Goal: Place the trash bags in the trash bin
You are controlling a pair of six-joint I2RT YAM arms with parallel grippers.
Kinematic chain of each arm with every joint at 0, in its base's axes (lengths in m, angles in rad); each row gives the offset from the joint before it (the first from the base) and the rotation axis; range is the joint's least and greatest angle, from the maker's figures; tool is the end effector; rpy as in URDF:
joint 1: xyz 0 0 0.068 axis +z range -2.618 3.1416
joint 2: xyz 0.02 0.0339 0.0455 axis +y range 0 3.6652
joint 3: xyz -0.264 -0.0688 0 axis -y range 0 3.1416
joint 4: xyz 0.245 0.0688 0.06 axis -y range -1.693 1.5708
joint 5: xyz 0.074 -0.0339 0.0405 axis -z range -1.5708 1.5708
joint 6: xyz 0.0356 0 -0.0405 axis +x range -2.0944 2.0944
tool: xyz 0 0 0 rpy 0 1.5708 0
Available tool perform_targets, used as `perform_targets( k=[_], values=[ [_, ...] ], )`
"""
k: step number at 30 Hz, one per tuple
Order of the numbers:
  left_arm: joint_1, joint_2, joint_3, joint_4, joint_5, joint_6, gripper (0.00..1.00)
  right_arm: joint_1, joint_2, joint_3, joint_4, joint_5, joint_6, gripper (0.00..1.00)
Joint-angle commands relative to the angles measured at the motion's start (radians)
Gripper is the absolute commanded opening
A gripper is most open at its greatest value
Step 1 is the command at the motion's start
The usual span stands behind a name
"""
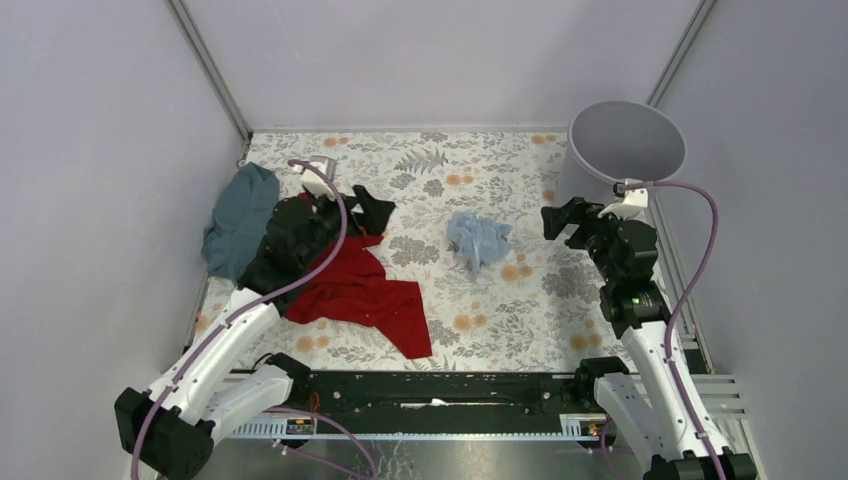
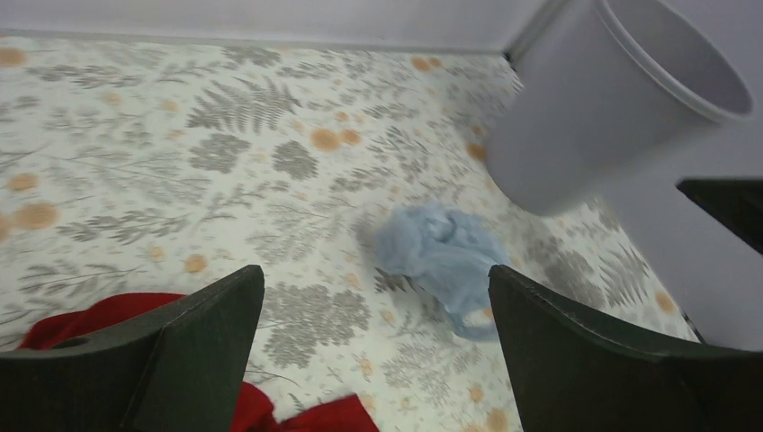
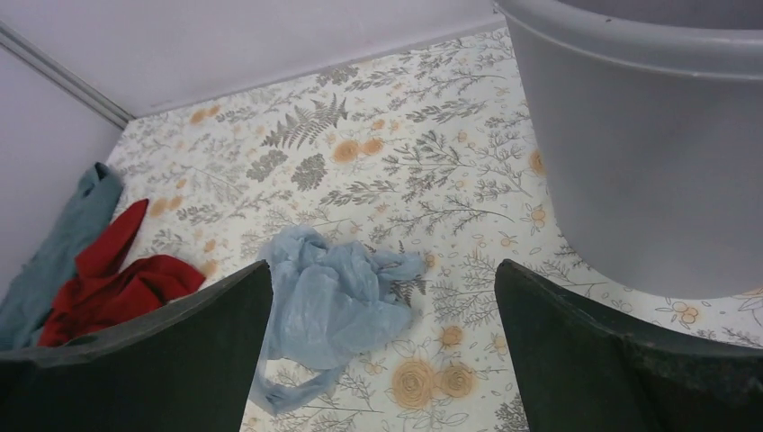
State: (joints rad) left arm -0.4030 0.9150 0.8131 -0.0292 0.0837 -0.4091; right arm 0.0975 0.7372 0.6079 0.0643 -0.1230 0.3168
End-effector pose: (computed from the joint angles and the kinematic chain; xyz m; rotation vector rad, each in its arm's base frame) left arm 0.1988 -0.0880 0.3432 0.0588 1.7470 -0.6722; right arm 0.1830 0.0223 0.3118 0.0859 1.6495 0.4172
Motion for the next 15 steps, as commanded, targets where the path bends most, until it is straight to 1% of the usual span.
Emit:
perform_targets(
  k=[1,5,8,12,15],
  values=[
    [-0.148,0.01,0.057,0.032,-0.047,0.063,0.99,0.003,-0.033,-0.013,-0.007,-0.005,0.066,1.0],
    [-0.24,0.048,0.064,0.003,-0.08,0.047,0.99,0.003,-0.07,-0.013,-0.057,0.021,0.071,1.0],
    [-0.302,0.097,0.075,-0.027,-0.154,0.003,0.99,0.003,-0.084,-0.016,-0.115,0.032,0.071,1.0],
    [-0.345,0.175,0.083,-0.043,-0.156,-0.088,0.99,0.001,-0.099,-0.023,-0.175,0.058,0.095,1.0],
    [-0.371,0.223,0.06,0.0,-0.151,-0.167,0.99,0.001,-0.097,-0.034,-0.238,0.089,0.146,1.0]
  ],
)
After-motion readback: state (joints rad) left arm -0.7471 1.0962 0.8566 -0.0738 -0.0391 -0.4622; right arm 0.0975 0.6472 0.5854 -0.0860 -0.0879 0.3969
